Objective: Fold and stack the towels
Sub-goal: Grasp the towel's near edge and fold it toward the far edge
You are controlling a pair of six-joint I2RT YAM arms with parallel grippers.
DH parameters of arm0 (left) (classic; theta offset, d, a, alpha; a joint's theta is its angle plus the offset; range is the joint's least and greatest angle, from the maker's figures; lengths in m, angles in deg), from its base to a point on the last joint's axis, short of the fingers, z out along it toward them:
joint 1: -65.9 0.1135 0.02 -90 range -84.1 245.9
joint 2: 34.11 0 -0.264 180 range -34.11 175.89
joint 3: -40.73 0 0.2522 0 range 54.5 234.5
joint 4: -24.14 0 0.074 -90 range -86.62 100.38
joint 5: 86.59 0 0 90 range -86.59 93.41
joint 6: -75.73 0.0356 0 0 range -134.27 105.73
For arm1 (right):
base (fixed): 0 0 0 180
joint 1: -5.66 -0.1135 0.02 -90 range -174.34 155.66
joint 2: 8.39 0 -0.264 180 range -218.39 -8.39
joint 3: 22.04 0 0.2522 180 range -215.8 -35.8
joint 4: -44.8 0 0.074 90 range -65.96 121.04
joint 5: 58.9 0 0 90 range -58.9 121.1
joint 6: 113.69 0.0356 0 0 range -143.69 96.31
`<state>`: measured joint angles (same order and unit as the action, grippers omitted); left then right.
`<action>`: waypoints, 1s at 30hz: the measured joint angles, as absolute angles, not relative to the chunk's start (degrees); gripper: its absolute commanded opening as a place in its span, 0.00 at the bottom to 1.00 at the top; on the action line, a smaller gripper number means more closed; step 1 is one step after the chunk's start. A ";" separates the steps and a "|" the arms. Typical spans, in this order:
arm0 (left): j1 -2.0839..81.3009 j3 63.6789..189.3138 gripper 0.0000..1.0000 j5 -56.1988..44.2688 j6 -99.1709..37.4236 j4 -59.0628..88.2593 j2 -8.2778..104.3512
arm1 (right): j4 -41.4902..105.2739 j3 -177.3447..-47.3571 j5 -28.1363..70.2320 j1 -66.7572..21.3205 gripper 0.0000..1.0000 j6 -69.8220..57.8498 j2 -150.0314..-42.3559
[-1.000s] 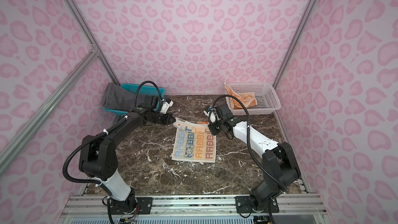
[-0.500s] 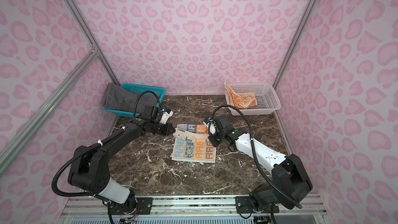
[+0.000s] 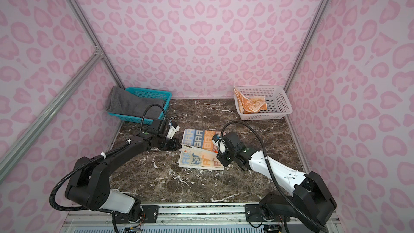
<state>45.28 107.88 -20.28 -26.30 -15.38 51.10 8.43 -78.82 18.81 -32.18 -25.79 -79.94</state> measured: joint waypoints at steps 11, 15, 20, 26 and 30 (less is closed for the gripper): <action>45.30 106.94 0.30 -19.62 -27.72 -17.00 47.82 | 10.59 -79.04 20.88 -31.98 0.47 -22.43 -79.66; 45.30 106.59 0.31 -19.25 -27.72 -17.65 47.50 | 10.14 -85.34 21.34 -30.89 0.45 -19.85 -87.22; 45.28 107.40 0.34 -18.22 -28.86 -17.94 47.58 | 8.96 -94.36 21.49 -28.71 0.39 -16.40 -97.80; 45.32 113.74 0.35 -17.89 -31.17 -16.23 54.32 | 5.83 -100.77 19.75 -27.66 0.38 -12.42 -107.15; 45.30 120.03 0.32 -17.87 -32.16 -14.70 61.03 | 4.91 -102.01 18.54 -29.25 0.38 -11.65 -109.71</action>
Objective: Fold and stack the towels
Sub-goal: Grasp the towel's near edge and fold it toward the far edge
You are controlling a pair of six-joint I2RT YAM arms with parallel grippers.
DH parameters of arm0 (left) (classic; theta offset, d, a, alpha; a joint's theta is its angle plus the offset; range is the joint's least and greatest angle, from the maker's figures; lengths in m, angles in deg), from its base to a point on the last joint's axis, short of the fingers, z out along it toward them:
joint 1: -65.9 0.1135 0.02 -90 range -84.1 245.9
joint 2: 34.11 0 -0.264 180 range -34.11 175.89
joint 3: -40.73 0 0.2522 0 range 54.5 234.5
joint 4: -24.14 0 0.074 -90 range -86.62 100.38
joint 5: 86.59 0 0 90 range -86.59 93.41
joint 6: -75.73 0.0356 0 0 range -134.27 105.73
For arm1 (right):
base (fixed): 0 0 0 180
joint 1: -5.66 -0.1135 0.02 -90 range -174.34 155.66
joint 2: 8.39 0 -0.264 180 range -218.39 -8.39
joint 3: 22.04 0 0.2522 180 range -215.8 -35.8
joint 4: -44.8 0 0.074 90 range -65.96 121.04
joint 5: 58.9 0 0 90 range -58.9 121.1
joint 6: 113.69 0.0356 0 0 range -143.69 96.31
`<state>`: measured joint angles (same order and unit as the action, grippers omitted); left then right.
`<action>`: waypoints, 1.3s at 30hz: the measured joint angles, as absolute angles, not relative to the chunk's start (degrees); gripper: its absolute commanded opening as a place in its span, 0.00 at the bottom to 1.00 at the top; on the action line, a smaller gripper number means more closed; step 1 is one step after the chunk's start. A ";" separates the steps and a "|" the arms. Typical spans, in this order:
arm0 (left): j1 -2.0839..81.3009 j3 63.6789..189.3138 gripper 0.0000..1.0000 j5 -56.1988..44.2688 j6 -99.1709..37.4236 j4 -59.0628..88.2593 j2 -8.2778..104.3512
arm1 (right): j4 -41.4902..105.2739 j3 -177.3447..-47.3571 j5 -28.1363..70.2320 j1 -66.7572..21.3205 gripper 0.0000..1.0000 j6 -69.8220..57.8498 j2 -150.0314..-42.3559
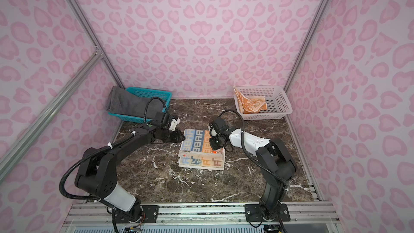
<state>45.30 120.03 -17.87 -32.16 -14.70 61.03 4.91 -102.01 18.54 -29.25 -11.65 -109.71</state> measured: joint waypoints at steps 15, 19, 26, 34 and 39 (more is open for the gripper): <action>43.77 126.22 0.16 -20.71 -36.62 -6.57 78.32 | 5.50 -104.16 15.90 -32.55 0.36 -10.32 -115.42; 43.86 124.84 0.15 -21.43 -38.19 -4.65 80.09 | 5.13 -104.83 13.32 -32.84 0.37 -11.92 -115.98; 43.86 123.36 0.14 -23.90 -40.97 1.84 81.53 | 2.05 -105.69 9.19 -32.81 0.37 -15.92 -117.82; 43.83 122.77 0.13 -24.30 -42.93 4.42 81.97 | -2.00 -105.45 3.46 -34.32 0.36 -22.73 -116.14; 43.83 122.88 0.13 -24.67 -43.83 5.58 82.45 | -5.23 -105.49 -0.34 -35.92 0.36 -27.70 -116.05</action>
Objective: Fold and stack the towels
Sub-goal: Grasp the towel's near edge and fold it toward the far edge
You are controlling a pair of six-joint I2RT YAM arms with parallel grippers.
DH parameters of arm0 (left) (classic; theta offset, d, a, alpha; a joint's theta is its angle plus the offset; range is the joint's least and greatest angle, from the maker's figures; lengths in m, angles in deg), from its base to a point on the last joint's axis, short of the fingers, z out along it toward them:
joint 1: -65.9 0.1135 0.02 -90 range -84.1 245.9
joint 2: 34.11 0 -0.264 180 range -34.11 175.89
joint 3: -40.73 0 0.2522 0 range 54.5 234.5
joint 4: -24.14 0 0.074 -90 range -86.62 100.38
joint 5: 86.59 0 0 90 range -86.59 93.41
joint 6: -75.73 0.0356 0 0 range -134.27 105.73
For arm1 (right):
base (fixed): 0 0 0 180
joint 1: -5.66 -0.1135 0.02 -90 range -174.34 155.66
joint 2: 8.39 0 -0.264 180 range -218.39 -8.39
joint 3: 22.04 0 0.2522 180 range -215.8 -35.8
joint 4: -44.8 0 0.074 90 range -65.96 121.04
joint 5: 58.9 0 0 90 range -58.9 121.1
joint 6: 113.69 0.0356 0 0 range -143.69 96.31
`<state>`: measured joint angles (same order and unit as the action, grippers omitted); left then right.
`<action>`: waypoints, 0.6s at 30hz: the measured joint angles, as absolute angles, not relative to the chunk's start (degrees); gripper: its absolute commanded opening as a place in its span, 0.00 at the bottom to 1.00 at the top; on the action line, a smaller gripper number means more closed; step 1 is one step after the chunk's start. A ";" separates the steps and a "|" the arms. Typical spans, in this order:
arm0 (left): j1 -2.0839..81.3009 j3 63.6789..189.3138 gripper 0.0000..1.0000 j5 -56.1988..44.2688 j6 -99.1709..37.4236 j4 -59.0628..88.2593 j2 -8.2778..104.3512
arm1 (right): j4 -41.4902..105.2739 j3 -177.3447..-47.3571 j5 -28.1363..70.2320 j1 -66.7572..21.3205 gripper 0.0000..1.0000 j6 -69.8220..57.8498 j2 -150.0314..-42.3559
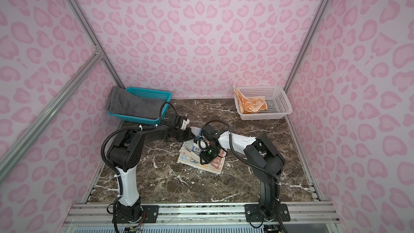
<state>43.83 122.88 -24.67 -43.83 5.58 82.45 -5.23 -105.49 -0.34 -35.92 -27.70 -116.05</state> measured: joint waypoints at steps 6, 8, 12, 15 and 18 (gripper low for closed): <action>43.83 122.70 0.13 -24.47 -44.46 5.84 82.25 | -7.50 -105.01 -3.16 -37.86 0.35 -31.15 -114.32; 43.81 122.42 0.13 -23.86 -44.46 5.89 81.86 | -7.26 -103.94 -3.62 -37.47 0.35 -31.61 -112.20; 43.83 120.47 0.12 -22.61 -44.57 4.73 79.80 | -5.03 -101.34 -2.99 -34.34 0.33 -30.04 -107.77; 43.83 118.00 0.09 -21.78 -44.62 4.03 77.64 | -3.11 -99.74 -0.58 -31.31 0.32 -27.19 -105.69; 43.90 114.96 0.07 -21.46 -44.72 3.83 75.36 | -2.26 -98.76 3.11 -28.03 0.33 -24.48 -105.40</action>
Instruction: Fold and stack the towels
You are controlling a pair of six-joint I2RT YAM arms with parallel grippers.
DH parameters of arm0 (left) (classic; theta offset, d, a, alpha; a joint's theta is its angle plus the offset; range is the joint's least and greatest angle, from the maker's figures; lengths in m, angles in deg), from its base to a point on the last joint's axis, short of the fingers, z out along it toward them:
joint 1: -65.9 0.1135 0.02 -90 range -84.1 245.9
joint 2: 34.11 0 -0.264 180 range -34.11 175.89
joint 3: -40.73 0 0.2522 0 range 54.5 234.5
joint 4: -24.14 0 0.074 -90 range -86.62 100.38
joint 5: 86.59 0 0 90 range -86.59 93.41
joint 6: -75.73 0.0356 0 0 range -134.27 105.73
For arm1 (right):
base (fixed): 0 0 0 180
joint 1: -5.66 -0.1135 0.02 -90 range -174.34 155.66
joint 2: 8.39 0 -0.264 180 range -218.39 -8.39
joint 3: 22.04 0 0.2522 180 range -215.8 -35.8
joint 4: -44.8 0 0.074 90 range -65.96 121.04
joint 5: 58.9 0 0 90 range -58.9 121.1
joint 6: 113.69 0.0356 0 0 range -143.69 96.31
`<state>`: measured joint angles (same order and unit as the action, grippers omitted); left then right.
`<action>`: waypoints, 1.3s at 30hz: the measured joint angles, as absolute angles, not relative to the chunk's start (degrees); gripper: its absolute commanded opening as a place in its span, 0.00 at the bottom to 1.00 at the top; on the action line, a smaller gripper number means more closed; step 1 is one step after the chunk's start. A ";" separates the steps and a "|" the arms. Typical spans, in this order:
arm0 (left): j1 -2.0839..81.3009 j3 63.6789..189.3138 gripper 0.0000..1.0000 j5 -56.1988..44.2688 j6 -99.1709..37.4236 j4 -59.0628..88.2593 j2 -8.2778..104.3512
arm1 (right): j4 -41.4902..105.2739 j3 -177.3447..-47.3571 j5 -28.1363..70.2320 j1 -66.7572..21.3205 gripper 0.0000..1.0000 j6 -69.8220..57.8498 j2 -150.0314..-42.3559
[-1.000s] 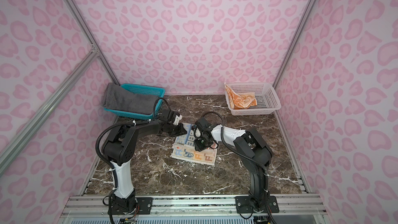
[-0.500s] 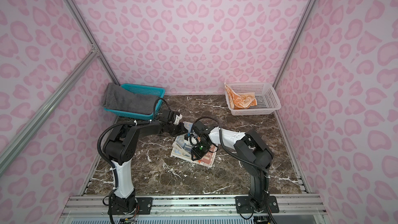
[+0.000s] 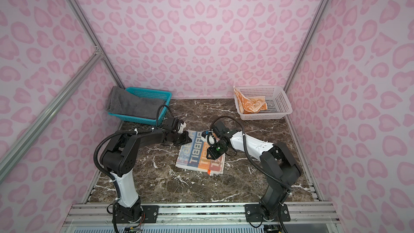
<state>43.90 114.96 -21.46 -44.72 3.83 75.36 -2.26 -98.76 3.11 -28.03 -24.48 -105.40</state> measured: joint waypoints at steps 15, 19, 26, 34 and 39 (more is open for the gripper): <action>43.48 114.85 0.47 -18.35 -43.26 -6.81 65.94 | 6.29 -103.19 13.30 -18.10 0.36 -10.52 -111.11; 43.66 120.21 0.60 -15.99 -43.37 -9.41 65.62 | 7.40 -105.90 15.35 -18.10 0.41 -8.72 -114.50; 45.21 124.06 0.61 -11.58 -43.57 -12.93 69.59 | 7.95 -107.61 18.17 -17.34 0.44 -5.18 -118.13; 46.06 126.88 0.44 -10.72 -43.65 -14.02 76.76 | 8.06 -111.24 17.67 -17.16 0.37 -4.66 -122.41; 46.30 128.10 0.29 -11.62 -43.76 -13.85 78.95 | 8.45 -112.75 16.51 -17.16 0.31 -4.29 -124.00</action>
